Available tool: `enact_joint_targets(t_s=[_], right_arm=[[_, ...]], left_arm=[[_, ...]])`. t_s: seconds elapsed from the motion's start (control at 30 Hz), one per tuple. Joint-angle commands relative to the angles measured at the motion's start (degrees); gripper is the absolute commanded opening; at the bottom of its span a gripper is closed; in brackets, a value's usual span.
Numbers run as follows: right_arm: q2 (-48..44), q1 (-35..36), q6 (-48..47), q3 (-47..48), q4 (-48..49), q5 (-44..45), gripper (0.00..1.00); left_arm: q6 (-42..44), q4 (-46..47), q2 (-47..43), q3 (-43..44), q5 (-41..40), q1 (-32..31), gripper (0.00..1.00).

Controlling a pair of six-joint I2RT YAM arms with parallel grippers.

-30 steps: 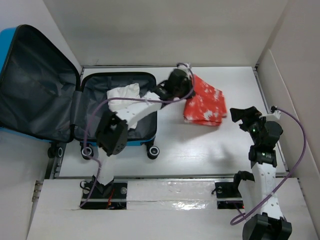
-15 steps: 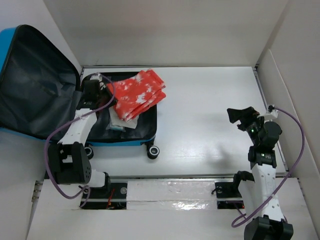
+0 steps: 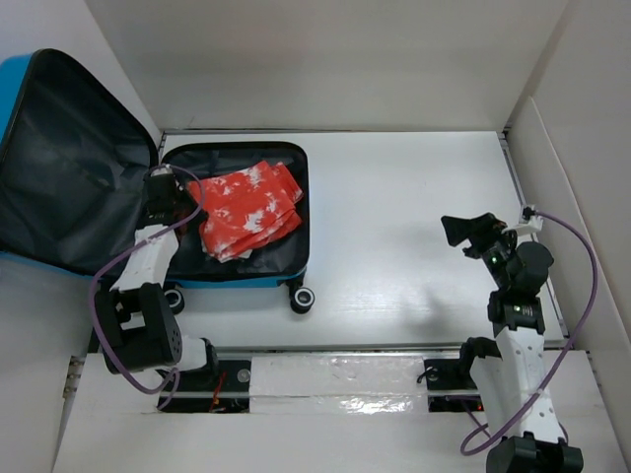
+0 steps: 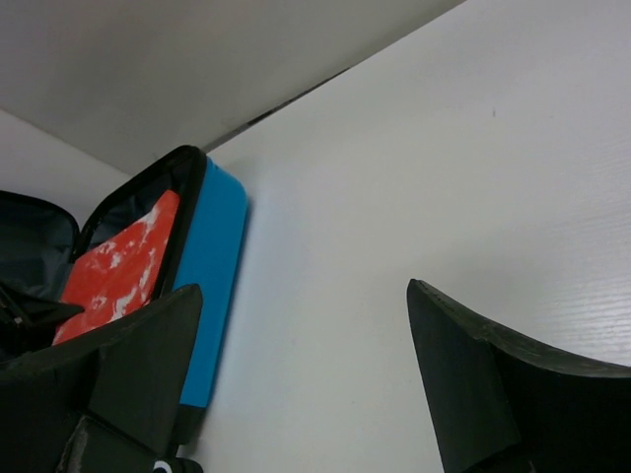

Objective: Pack the luggage

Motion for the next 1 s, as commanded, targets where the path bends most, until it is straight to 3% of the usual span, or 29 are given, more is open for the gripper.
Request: enact_joint_targets(t_s=[0.0,0.07,0.1,0.2,0.27,0.3,0.4,0.43,0.53,0.63,0.77,0.8,0.83,0.87,0.9,0.97], right_arm=[[-0.92,1.10,-1.57,-0.04,3.29,-1.44,0.88],[-0.66,1.71,-1.75,0.14,3.64,-1.87,0.78],[-0.48,2.32,-2.10,-0.04,3.82,-2.22,0.60],[1.01,4.42,-3.50,0.49,4.70,-4.07,0.17],[2.15,6.01,-4.47,1.45,4.35,-4.60,0.10],[3.03,6.89,-5.43,1.72,4.09,-4.43,0.00],[3.65,10.05,-7.11,2.51,3.73,-3.90,0.00],[3.57,11.37,-7.55,2.69,3.56,-3.81,0.00],[3.65,13.22,-8.87,3.30,2.77,-2.41,0.00],[4.79,15.42,-8.87,3.13,3.55,-0.73,0.00],[8.48,19.02,-9.83,4.18,3.56,1.10,0.06],[8.75,20.85,-10.62,4.53,3.30,1.72,0.12],[8.92,21.74,-11.06,4.79,2.94,2.60,0.16],[9.10,22.53,-11.24,5.14,2.51,4.61,0.20],[9.10,23.32,-11.77,5.24,2.41,5.32,0.28],[9.19,24.48,-12.12,5.50,2.15,6.90,0.33]], left_arm=[[-0.67,0.85,-4.71,3.03,-11.51,3.85,0.16],[-1.02,-0.55,-5.32,4.26,-13.63,3.86,0.37],[-1.20,-1.00,-5.76,4.62,-13.55,3.86,0.50],[-3.48,-1.88,-10.58,4.88,-12.85,3.86,0.56],[-4.18,-2.40,-16.80,4.71,-15.21,3.86,0.56],[-4.62,-3.37,-19.02,4.88,-16.87,3.86,0.55],[-6.11,-6.97,-30.43,4.01,-27.85,3.86,0.38],[-7.95,-7.85,-33.42,3.40,-33.09,3.86,0.22],[-13.48,-16.55,-37.13,4.71,-42.61,2.89,0.00],[-14.29,-19.27,-41.18,4.44,-53.24,1.32,0.00],[-19.29,-30.23,-38.56,9.09,-66.88,0.69,0.00],[-20.43,-31.84,-38.46,9.01,-68.38,0.69,0.08],[-20.97,-32.63,-38.98,8.67,-68.83,0.69,0.32],[-22.28,-34.91,-40.03,7.53,-69.79,0.69,0.47],[-25.42,-36.06,-40.30,6.48,-70.84,0.69,0.75],[-27.03,-36.77,-40.31,2.62,-74.54,0.17,0.88]])
